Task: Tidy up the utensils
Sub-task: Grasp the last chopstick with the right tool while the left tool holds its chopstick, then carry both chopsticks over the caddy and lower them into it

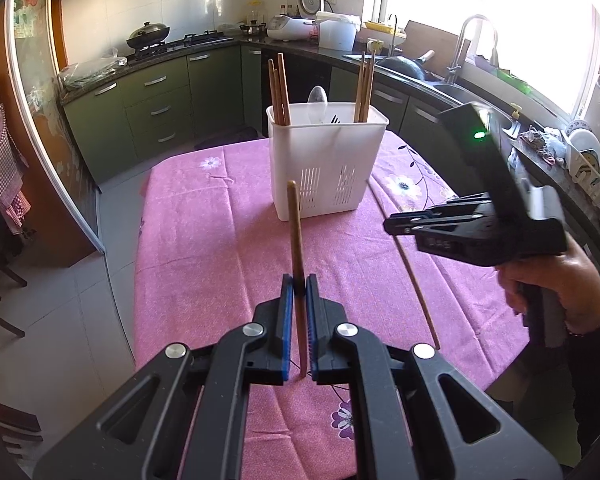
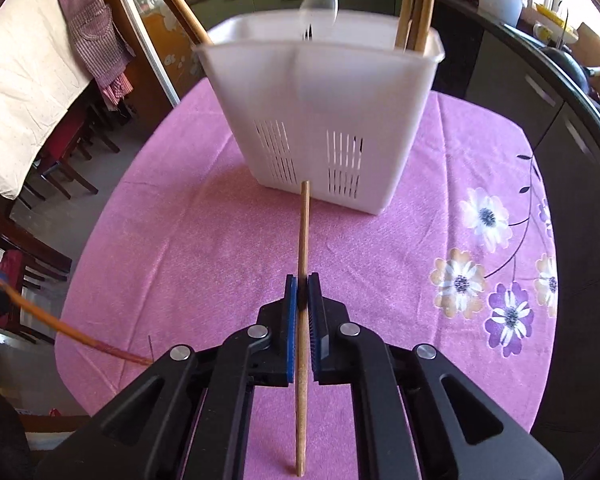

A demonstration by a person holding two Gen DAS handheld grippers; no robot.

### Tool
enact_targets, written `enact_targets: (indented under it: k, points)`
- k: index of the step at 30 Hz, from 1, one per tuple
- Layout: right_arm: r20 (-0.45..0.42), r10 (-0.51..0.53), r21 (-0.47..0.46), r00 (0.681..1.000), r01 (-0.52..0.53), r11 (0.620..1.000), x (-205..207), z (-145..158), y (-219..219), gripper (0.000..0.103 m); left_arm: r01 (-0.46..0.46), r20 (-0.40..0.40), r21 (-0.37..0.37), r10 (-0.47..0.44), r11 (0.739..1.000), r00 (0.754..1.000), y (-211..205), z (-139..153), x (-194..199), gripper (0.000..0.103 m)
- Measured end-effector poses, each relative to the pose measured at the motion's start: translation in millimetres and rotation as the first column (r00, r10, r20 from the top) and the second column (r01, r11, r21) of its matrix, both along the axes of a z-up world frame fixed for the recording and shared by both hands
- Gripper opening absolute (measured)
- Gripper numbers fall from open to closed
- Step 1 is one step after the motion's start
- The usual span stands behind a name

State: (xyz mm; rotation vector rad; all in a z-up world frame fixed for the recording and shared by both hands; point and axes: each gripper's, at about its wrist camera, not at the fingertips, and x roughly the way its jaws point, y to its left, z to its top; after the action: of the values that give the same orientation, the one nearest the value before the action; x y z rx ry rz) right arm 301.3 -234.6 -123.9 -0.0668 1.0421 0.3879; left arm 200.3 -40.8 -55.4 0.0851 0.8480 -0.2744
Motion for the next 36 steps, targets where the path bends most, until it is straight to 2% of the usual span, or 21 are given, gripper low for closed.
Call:
enact_targets:
  k: [4,7,11,16,22,36]
  points:
    - [0.104,-0.004,0.044,0.995,-0.001,0.999,-40,33,-24,0.006,-0.003,0.003,0.005,0.003,1.000,1.000,-1,0,-2,0.006]
    - [0.159,-0.021,0.079,0.987,0.008,0.997,-68,47,-40,0.006,-0.005,0.006,0.006,0.005,1.000,1.000,-2,0,-4,0.006]
    - [0.213,-0.042,0.113,0.976,0.018,0.993,-102,55,-65,0.006,-0.008,0.008,0.007,0.007,1.000,1.000,-2,0,-6,0.006]
    - [0.236,-0.045,0.140,0.971,0.012,0.990,-131,62,-74,0.006,-0.007,0.008,0.014,0.007,1.000,1.000,-4,0,-8,0.006]
    - [0.246,-0.034,0.141,0.969,-0.001,0.990,-139,64,-73,0.006,-0.005,0.004,0.022,0.005,1.000,1.000,-8,1,-10,0.006]
    - [0.256,-0.013,0.155,0.967,-0.028,0.988,-125,73,-67,0.006,0.001,0.011,0.011,-0.001,1.000,1.000,-11,9,-5,0.006]
